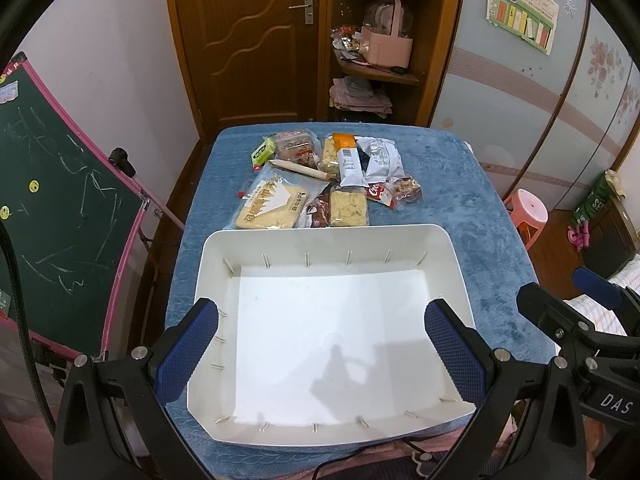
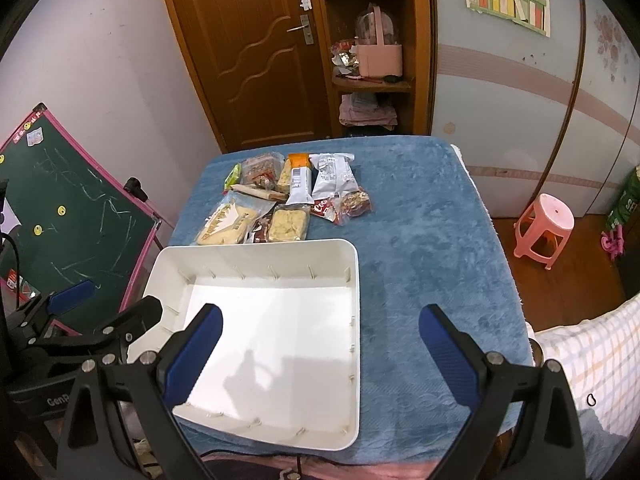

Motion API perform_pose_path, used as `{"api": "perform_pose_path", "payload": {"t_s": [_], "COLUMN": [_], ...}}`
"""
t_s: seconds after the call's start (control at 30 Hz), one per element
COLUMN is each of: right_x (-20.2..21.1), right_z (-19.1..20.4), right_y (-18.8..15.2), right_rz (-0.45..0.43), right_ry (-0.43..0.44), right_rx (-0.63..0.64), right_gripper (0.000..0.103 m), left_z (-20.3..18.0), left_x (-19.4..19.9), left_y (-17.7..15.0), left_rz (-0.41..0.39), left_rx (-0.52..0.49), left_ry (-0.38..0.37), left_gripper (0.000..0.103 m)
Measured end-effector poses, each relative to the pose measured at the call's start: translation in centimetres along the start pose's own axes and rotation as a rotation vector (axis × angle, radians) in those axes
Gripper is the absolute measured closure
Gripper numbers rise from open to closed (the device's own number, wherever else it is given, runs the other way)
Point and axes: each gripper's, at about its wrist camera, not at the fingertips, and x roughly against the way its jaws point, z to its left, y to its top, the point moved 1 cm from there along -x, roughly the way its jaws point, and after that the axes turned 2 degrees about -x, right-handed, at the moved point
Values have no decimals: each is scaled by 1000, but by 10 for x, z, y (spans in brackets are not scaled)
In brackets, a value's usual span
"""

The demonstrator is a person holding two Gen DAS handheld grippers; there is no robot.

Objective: Organize snacks

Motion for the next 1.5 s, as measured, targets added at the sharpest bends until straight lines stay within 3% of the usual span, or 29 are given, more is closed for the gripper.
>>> {"api": "perform_pose_path", "payload": {"t_s": [1.0, 1.5], "right_x": [-12, -18], "right_z": [4, 5], "right_y": [-3, -3], "right_rz": [22, 36], "right_ry": [20, 35], "right_rx": [1, -1], "right_gripper": [4, 4], "left_z": [10, 13], "left_x": [-7, -21], "left_y": [-4, -2], "left_rz": [28, 67], "left_rx": [8, 29], "left_ry": [-3, -56], "left_gripper": [1, 2]}}
